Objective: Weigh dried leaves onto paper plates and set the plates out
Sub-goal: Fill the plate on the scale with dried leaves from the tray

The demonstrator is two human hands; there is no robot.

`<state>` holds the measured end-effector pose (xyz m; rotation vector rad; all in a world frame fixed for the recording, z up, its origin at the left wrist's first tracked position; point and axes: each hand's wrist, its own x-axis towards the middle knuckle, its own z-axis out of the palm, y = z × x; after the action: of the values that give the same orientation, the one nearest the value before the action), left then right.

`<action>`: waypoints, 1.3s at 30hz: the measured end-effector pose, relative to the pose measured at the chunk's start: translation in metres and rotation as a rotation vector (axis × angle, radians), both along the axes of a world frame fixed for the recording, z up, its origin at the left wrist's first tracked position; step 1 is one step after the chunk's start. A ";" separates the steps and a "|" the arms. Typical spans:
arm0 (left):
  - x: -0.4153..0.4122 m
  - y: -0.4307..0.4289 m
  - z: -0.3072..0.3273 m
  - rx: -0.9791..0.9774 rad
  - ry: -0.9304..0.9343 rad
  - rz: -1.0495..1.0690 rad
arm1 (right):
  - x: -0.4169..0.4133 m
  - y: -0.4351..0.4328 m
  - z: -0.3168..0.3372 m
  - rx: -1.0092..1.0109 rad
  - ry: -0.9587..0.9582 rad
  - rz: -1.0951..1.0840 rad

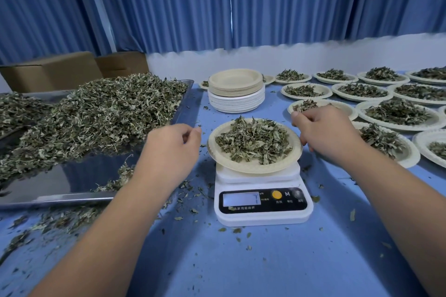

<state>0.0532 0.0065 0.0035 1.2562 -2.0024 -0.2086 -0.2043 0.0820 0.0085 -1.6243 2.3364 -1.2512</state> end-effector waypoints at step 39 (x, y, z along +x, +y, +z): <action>-0.206 0.227 0.026 1.131 0.887 -0.952 | -0.120 0.316 0.073 -0.116 -0.587 -0.333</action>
<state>-0.1527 0.2339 0.0292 0.3936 -1.4217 -2.1316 -0.3239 0.3985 0.0816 -0.7363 2.2165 -1.6640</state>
